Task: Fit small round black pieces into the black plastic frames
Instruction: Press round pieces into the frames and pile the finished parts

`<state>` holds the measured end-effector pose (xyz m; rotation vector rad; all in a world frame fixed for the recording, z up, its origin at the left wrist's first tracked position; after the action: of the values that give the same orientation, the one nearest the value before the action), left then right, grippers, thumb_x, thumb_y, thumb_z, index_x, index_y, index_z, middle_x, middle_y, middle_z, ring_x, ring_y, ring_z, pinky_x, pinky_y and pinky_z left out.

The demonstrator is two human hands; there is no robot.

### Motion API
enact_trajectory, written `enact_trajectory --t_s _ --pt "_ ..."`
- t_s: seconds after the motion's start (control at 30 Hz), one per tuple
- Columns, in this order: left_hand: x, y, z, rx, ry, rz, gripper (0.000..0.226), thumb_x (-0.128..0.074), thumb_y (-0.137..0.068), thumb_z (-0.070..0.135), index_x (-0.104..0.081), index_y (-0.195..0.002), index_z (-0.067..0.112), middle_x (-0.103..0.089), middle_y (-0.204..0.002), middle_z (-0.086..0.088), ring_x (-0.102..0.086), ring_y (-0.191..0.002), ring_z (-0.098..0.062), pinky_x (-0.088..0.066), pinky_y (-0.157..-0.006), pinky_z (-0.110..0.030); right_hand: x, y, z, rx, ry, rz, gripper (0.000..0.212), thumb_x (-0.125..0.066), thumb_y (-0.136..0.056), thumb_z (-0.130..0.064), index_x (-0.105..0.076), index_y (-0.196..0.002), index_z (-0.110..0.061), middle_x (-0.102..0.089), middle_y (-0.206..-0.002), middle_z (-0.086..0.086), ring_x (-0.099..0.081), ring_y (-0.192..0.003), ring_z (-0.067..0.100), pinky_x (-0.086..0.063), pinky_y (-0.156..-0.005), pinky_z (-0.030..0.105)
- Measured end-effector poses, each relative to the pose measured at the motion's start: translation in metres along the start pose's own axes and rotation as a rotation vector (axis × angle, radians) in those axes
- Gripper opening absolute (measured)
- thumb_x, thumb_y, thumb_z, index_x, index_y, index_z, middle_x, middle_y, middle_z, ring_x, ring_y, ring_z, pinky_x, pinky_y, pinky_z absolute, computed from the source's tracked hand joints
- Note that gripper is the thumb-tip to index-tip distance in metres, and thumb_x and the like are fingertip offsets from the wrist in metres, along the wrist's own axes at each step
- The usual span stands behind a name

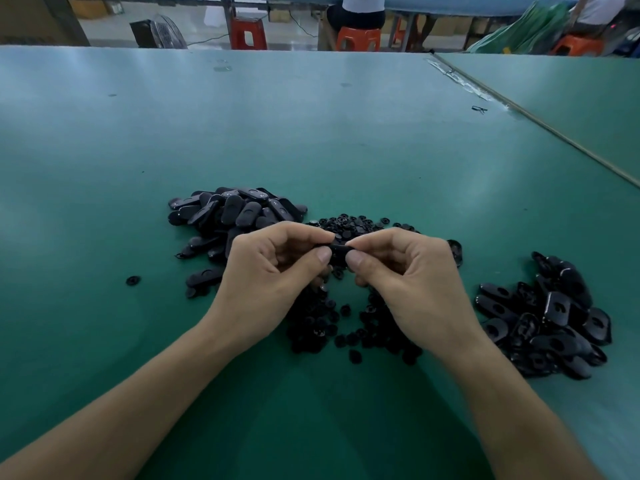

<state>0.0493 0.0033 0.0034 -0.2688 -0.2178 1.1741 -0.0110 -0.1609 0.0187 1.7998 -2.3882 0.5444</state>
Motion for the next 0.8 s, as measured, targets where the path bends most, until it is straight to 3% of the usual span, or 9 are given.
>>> enact_trajectory --t_s 0.1,0.2,0.37,0.57,0.8 --pt "0.000 -0.001 -0.001 0.012 0.031 0.027 0.019 -0.069 -0.089 -0.001 -0.074 -0.099 0.014 -0.076 -0.079 -0.003 -0.073 -0.072 -0.015 -0.057 -0.066 -0.020 0.006 -0.001 0.005 -0.006 0.089 0.108 0.014 -0.073 -0.090 -0.015 -0.073 -0.085 -0.028 -0.074 -0.075 -0.013 -0.071 -0.071 0.003 -0.055 -0.069 0.017" --pt "0.002 -0.002 -0.001 0.023 0.064 0.055 0.022 -0.065 -0.091 -0.005 -0.073 -0.102 0.013 -0.076 -0.080 -0.003 -0.074 -0.073 -0.017 -0.058 -0.068 -0.021 0.016 -0.002 0.008 0.011 0.374 0.208 0.010 -0.074 -0.089 -0.018 -0.075 -0.091 -0.028 -0.070 -0.075 -0.019 -0.066 -0.074 -0.006 -0.051 -0.072 0.009" --pt "0.003 -0.003 -0.003 0.039 0.078 0.075 0.021 -0.065 -0.092 -0.004 -0.074 -0.100 0.013 -0.077 -0.082 -0.004 -0.075 -0.076 -0.019 -0.058 -0.069 -0.022 0.012 0.001 0.009 0.003 0.604 0.084 0.013 -0.076 -0.085 -0.033 -0.075 -0.097 -0.028 -0.065 -0.087 -0.013 -0.061 -0.088 0.008 -0.054 -0.083 0.033" --pt "0.004 -0.003 -0.003 0.038 0.069 0.080 0.020 -0.066 -0.091 -0.004 -0.075 -0.098 0.013 -0.077 -0.081 -0.006 -0.075 -0.074 -0.020 -0.058 -0.067 -0.022 0.006 0.003 0.002 -0.007 0.705 -0.005 0.006 -0.072 -0.089 -0.034 -0.075 -0.091 -0.030 -0.059 -0.087 -0.013 -0.056 -0.090 0.009 -0.051 -0.083 0.034" --pt "0.003 -0.003 -0.004 0.045 0.052 0.088 0.020 -0.066 -0.091 -0.005 -0.075 -0.097 0.013 -0.076 -0.079 -0.006 -0.074 -0.072 -0.019 -0.058 -0.066 -0.022 -0.001 0.001 0.008 -0.005 0.793 0.000 0.019 -0.054 -0.101 -0.033 -0.071 -0.103 -0.023 -0.062 -0.099 -0.004 -0.056 -0.095 0.013 -0.039 -0.076 0.024"
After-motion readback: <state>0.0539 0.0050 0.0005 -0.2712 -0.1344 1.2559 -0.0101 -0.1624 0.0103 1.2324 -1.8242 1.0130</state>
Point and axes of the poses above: each hand's wrist, its own y-axis away from the middle knuckle, its own x-axis out of the back of the hand, z = x × y, the point moved 3 cm from there along -y, towards the middle knuckle
